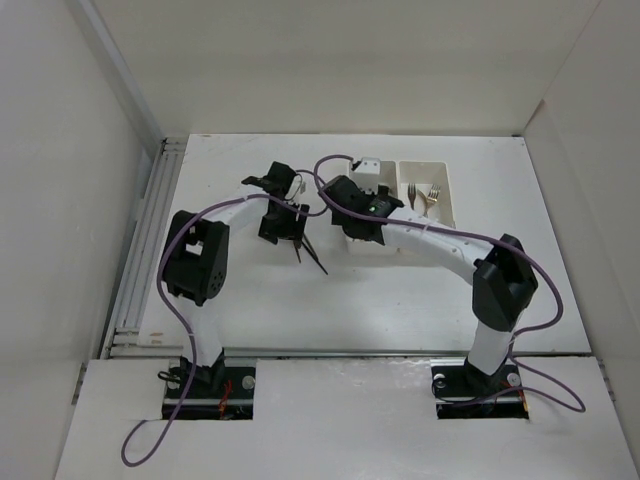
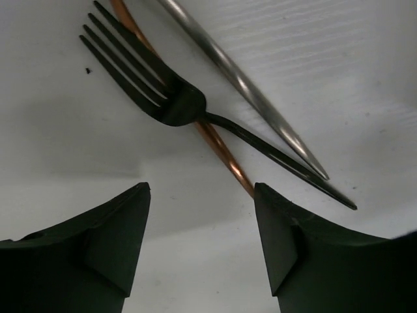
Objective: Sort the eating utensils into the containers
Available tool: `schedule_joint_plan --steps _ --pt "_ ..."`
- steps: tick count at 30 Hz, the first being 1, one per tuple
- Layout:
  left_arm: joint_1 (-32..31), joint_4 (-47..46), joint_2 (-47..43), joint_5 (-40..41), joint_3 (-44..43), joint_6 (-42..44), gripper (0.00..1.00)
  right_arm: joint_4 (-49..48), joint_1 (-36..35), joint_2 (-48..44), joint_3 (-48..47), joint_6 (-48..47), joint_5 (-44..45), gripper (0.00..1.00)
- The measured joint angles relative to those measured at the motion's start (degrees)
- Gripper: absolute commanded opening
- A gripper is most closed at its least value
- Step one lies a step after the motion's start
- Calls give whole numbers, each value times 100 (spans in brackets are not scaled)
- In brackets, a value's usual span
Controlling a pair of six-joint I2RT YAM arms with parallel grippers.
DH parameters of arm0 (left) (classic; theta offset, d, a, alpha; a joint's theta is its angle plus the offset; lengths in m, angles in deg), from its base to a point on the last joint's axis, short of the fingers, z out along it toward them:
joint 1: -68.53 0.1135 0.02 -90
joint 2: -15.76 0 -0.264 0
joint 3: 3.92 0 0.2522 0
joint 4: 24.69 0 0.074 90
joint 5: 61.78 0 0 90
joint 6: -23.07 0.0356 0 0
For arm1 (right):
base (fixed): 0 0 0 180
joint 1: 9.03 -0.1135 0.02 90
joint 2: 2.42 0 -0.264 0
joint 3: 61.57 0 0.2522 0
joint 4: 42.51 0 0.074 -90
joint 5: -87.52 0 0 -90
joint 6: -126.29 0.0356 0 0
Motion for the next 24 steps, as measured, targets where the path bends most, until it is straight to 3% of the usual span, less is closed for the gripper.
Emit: schedule_joint_plan --steps 11,24 --pt "-262 63 341 643 -240 0 54 216 28 -424 350 297 136 78" --pt "-326 42 369 758 -278 -26 50 240 28 -483 374 317 223 78"
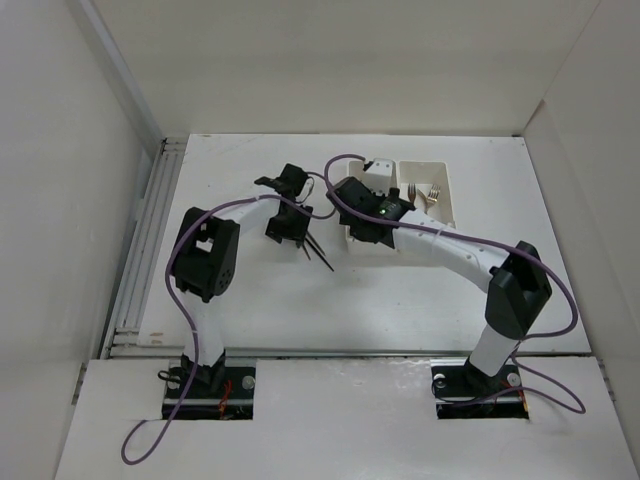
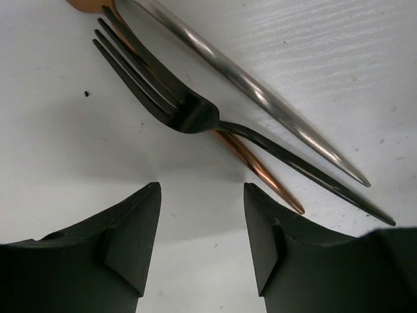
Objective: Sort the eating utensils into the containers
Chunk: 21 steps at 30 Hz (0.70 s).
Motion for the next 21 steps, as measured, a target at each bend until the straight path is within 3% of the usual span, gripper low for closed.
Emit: schedule_joint_plan --steps 21 --pt "-59 -151 214 -116 -192 -90 55 85 0 -61 216 0 118 78"
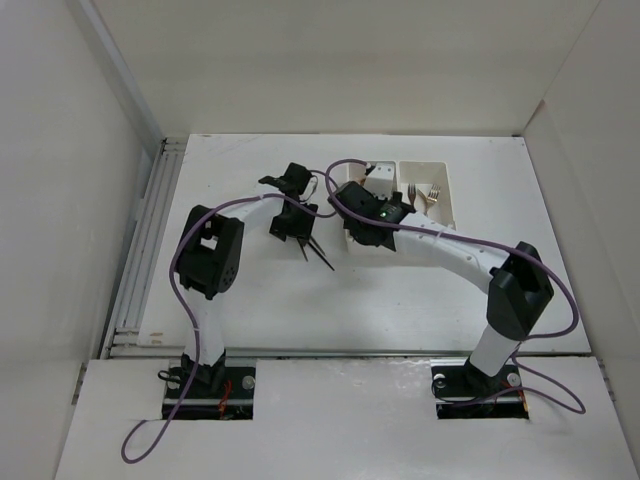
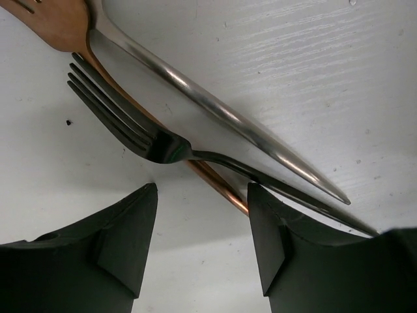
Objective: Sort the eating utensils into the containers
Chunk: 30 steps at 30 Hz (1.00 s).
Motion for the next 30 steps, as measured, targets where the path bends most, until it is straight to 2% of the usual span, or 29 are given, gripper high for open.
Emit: schedule_joint_plan --steps 2,4,5,6,9,17,21,25,30 --pt "-2 -2 11 50 0 2 51 9 0 -2 22 0 4 78" --pt "-26 -4 20 170 0 11 41 46 0 -2 24 0 11 78" --pt "-26 -11 28 229 0 17 34 59 0 -2 24 0 26 78" --pt "-17 -15 28 280 2 37 18 70 0 -7 24 0 44 78" --pt "131 -26 31 299 4 17 0 94 0 -15 24 2 101 78" --pt "920 -129 -2 66 52 72 0 160 0 -160 24 33 149 78" --pt "1193 -177 -170 197 264 234 0 221 -24 -205 17 42 221 78" --pt "1287 -282 -546 813 710 643 0 260 -179 -205 -13 -42 299 78" --pt "1200 -763 -1322 2000 1211 1425 0 234 -461 -205 -170 -179 389 78"
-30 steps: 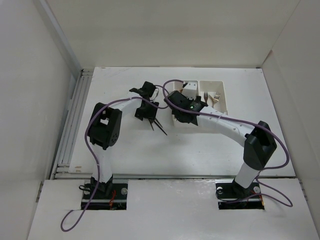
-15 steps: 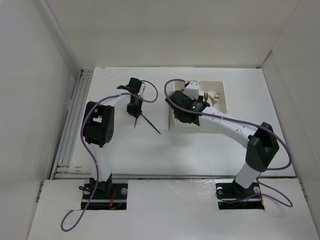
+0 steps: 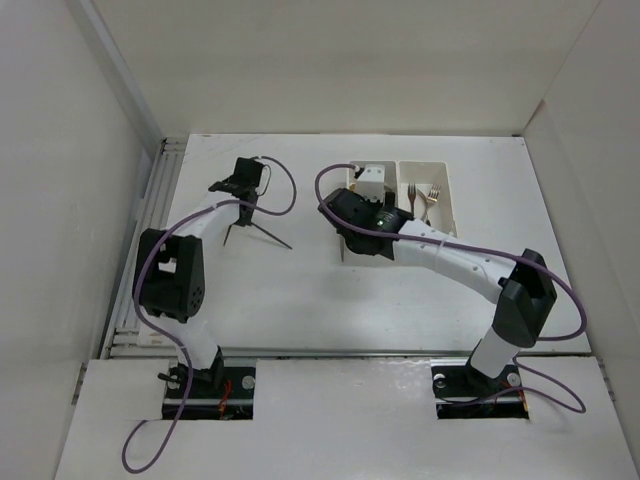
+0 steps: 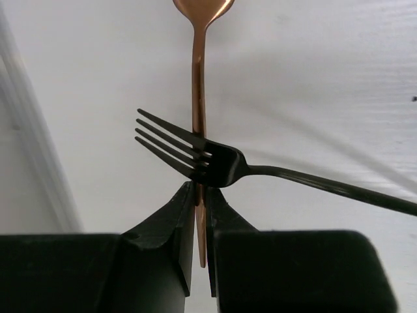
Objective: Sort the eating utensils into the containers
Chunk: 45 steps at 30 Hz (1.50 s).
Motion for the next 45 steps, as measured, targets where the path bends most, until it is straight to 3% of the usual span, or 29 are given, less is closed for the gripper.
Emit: schedule_joint_plan --steps 5,14,23,30,33,38,45 --pt "-302 -514 -787 734 343 761 0 -52 -35 0 -9 -107 4 78" --pt "-1665 -903 -1530 1355 1010 1547 0 -190 -28 0 -9 -321 -9 78" --pt "-1773 -981 -1574 2039 973 1801 0 -479 -35 0 -9 -433 -275 78" --pt "-1781 -748 -1572 1862 848 1563 0 -603 -35 0 -7 -538 -592 79" --pt "-1561 -229 -1567 992 267 1250 0 -796 -35 -11 -7 -581 -955 86" --pt "-1008 101 -1851 -1029 -577 745 0 -1624 44 -472 275 -634 -2004 88" --pt "-800 520 -2210 -4207 -1034 133 0 -3482 933 -1554 1143 -378 -4159 88"
